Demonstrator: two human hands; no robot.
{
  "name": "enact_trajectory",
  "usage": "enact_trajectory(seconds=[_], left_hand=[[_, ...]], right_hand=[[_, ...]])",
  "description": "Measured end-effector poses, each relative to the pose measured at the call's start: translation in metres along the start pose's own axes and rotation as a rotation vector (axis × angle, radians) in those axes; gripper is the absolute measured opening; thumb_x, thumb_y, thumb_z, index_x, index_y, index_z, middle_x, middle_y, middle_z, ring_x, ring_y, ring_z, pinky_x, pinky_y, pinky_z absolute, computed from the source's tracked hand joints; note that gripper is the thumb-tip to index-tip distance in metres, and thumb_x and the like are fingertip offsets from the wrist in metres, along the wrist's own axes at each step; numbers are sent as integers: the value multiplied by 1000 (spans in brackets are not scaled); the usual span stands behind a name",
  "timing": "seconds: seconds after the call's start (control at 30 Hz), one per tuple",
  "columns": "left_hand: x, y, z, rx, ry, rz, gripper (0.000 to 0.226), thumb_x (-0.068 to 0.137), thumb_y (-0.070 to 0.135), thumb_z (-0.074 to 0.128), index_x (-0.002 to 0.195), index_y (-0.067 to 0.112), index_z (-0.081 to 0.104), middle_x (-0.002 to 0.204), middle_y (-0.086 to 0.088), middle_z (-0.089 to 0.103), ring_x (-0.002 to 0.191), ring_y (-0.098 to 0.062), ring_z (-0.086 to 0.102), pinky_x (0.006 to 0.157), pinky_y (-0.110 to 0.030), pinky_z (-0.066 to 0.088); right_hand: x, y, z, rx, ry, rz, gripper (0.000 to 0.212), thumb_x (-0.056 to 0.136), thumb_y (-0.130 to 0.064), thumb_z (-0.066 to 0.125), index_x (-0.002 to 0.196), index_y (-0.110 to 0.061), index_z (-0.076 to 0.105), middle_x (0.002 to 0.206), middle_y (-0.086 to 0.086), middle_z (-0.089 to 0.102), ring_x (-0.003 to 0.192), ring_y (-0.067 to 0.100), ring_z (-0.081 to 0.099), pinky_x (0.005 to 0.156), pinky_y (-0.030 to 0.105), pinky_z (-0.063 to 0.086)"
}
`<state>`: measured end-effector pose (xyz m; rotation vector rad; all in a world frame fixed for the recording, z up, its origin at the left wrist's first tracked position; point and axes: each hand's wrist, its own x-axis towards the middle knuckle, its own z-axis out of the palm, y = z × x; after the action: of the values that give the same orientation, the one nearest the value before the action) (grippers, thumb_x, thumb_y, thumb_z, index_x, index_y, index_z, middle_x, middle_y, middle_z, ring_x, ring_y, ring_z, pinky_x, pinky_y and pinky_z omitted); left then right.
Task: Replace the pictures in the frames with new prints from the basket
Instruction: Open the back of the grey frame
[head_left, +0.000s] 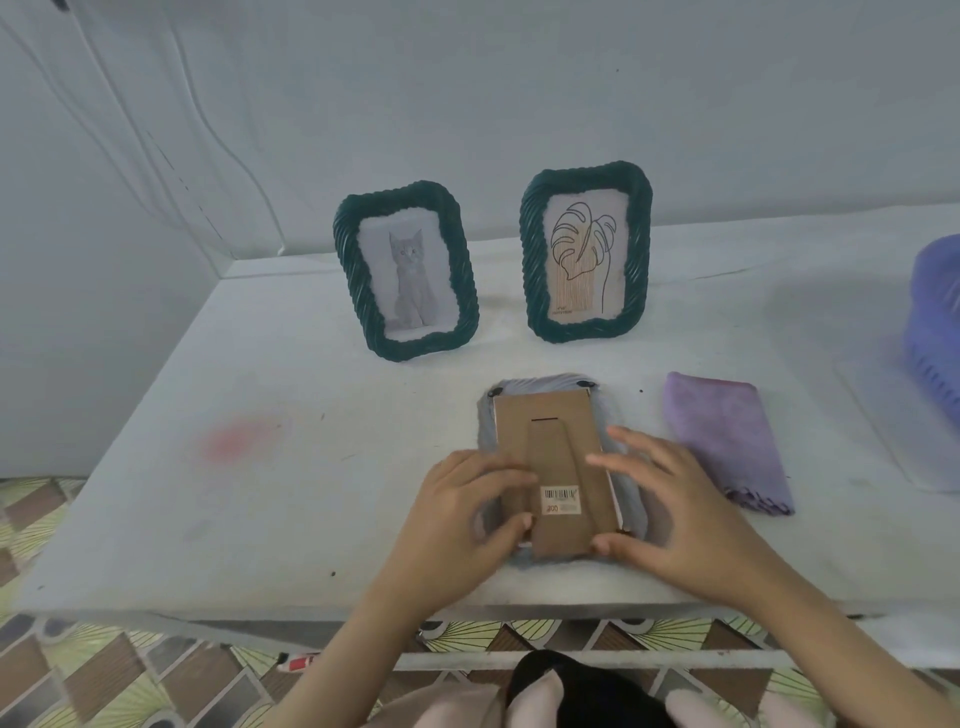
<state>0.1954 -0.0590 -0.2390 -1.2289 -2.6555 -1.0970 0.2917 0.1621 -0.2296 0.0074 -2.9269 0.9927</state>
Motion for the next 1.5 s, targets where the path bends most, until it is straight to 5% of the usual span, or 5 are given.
enact_trajectory(seconds=[0.27, 0.6, 1.07, 1.23, 1.5], left_hand=[[-30, -6, -3, -227, -46, -178, 38, 62, 42, 80, 97, 37, 67, 128, 26, 51, 129, 9, 34, 104, -5, 24], [-31, 2, -1, -299, -57, -261, 23, 66, 27, 81, 83, 39, 72, 129, 26, 50, 130, 12, 30, 105, -9, 23], [-35, 8, 0, -298, -78, -217, 8, 72, 38, 70, 80, 38, 71, 136, 12, 50, 134, 7, 26, 108, -19, 25], [-27, 16, -6, -278, 94, -300, 35, 70, 63, 57, 98, 43, 61, 116, 26, 57, 114, 7, 47, 96, -21, 37], [-12, 19, 0, 48, -112, -423, 90, 65, 63, 68, 141, 28, 32, 156, -4, 11, 142, -16, -1, 114, -38, 10]], right_hand=[[-33, 9, 1, 170, 46, 35, 50, 62, -62, 68, 110, -55, 55, 139, -38, 30, 129, -10, 29, 101, 14, 21], [-32, 8, 10, 206, 78, 75, 26, 74, -30, 73, 92, -47, 64, 134, -39, 33, 128, -13, 25, 102, 18, 20], [-33, 4, 14, 97, 65, 3, 7, 77, -42, 64, 82, -44, 60, 138, -31, 32, 131, -6, 23, 101, 25, 18], [-26, -8, 15, 145, 206, 37, 32, 77, -46, 55, 109, -45, 54, 125, -34, 43, 120, -11, 34, 98, 18, 23], [-5, -13, 29, 31, 289, 149, 78, 68, -63, 58, 135, -29, 39, 131, -8, 51, 122, 16, 42, 101, 40, 36]])
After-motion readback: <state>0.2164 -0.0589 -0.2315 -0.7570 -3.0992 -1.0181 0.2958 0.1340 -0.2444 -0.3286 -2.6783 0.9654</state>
